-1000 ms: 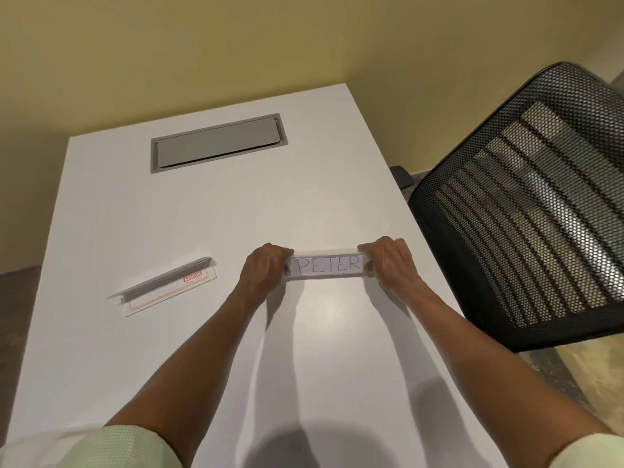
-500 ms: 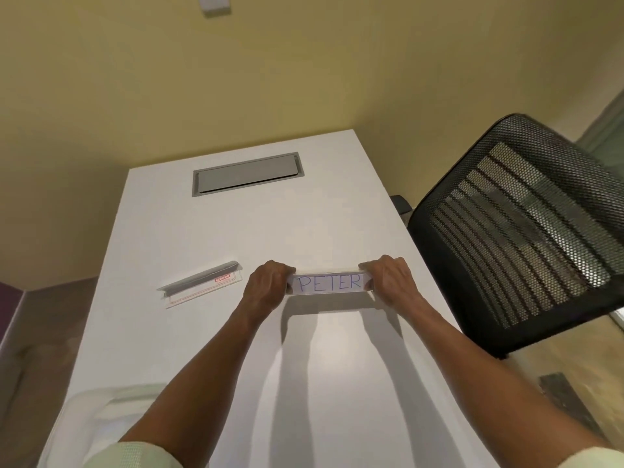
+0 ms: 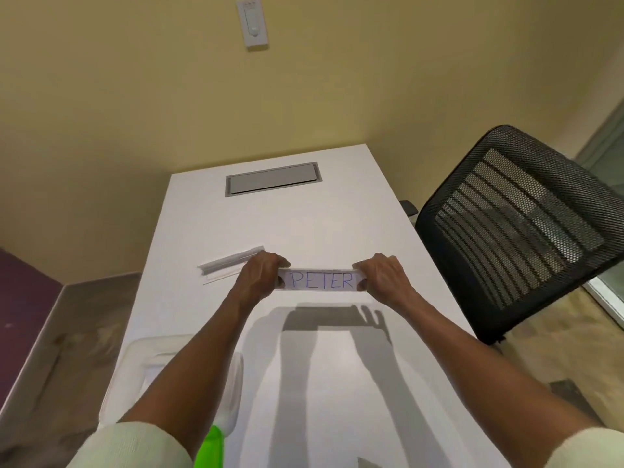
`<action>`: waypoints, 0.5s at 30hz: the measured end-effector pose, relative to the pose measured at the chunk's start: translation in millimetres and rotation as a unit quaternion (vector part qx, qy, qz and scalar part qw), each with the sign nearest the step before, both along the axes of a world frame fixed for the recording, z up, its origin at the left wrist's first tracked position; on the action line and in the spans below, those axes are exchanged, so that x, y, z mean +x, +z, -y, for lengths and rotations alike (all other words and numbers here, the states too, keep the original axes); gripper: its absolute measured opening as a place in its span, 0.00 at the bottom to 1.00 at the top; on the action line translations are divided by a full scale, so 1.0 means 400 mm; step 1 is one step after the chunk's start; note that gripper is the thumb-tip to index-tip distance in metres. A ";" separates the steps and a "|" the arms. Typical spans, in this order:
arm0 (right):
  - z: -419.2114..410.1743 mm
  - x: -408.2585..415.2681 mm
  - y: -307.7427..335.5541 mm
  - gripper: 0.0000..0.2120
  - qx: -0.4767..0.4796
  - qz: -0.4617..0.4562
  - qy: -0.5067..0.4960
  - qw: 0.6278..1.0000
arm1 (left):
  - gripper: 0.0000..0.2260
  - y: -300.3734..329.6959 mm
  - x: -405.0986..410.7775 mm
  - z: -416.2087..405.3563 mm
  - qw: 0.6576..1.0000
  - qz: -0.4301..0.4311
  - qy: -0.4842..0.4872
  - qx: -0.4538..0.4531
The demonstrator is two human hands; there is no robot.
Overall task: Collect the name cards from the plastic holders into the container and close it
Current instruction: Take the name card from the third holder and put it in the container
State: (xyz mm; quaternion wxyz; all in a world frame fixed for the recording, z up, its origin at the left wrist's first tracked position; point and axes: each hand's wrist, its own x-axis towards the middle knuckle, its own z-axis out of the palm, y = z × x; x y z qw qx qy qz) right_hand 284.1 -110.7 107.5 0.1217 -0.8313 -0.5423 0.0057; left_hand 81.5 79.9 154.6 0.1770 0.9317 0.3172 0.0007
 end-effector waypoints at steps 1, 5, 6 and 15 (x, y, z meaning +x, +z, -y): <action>0.000 -0.011 0.001 0.13 0.004 0.000 0.003 1.000 | 0.05 0.006 -0.015 0.001 1.000 -0.005 0.001 -0.006; 0.001 -0.079 0.010 0.17 0.010 0.008 0.034 0.999 | 0.12 0.018 -0.096 0.005 1.000 -0.006 0.019 -0.010; -0.001 -0.096 0.012 0.17 0.011 0.005 0.038 0.999 | 0.12 0.018 -0.115 0.006 1.000 -0.004 0.027 -0.014; -0.039 -0.272 0.024 0.17 -0.024 0.013 0.069 0.997 | 0.17 0.004 -0.316 -0.012 0.996 0.005 0.083 -0.026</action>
